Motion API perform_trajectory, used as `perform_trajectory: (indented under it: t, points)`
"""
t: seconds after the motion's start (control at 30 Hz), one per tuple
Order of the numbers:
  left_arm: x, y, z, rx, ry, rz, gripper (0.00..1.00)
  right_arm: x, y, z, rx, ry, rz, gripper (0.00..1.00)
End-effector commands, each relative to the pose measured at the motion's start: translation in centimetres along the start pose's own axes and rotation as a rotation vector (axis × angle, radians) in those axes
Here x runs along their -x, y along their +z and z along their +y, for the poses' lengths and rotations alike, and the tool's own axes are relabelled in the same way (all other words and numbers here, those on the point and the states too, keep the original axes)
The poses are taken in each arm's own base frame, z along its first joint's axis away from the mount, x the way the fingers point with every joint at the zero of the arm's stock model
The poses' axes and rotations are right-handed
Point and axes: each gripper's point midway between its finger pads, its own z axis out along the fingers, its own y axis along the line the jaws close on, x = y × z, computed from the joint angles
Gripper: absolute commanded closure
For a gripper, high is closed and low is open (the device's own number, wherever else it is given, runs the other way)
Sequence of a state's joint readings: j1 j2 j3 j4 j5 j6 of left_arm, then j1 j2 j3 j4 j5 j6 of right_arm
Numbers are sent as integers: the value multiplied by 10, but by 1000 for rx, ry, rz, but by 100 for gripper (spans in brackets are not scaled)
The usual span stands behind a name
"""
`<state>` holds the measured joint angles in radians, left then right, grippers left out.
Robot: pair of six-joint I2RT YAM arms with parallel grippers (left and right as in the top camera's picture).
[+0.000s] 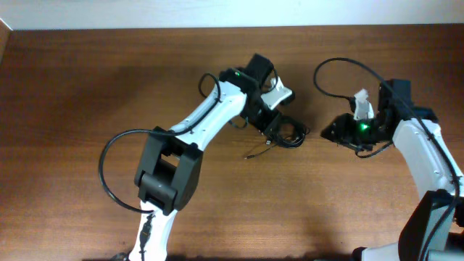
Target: Untangle cables
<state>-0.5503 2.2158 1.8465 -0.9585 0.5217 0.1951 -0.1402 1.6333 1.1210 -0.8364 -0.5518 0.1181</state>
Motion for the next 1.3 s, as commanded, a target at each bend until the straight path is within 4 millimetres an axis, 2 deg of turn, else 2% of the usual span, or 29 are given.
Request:
perform_trajectory:
  t: [0.0,0.07,0.13,0.2,0.27,0.4,0.53,0.6,0.67,0.73,0.77,0.83,0.9,0.97,1.03,1.13,1.27]
  points:
    - [8,-14,5,43,-136,-32,71,3,12,20,30,-89,-16,40]
    - [6,-11,18,139,-263,-31,62,10,20,20,-2,-103,-37,40]
    - [9,-3,26,238,-370,-61,59,17,27,15,-31,-93,-51,38]
    - [11,4,28,298,-433,-88,50,17,31,5,-61,-59,-45,37]
    - [5,13,33,364,-477,-99,50,14,33,0,-72,-29,-27,36]
    - [-9,34,38,370,-504,-96,44,14,33,-16,-157,42,-35,29]
    - [-16,49,43,368,-475,-108,52,11,31,-21,-171,96,-26,26]
    - [-21,55,45,368,-395,-97,78,7,27,-27,-168,130,-12,26]
    - [-17,56,35,316,-170,-59,83,0,25,-31,-169,153,15,27]
    - [-16,51,29,281,-1,-20,84,-6,25,-27,-142,114,45,26]
    - [-14,44,30,274,55,-1,89,-10,24,-27,-140,104,62,27]
    - [-2,18,13,146,161,2,91,-18,24,-25,-127,116,94,32]
    - [13,-12,6,83,153,-27,92,-23,25,-4,-8,74,123,37]
    - [24,-39,-14,-94,165,-96,91,-26,20,32,214,-22,139,37]
    - [27,-53,-23,-220,142,-148,91,-25,16,50,322,-36,137,37]
    - [20,-58,-26,-270,100,-132,89,-13,16,52,335,-80,86,36]
    - [4,-43,-22,-219,83,-58,88,-12,17,51,324,-84,82,36]
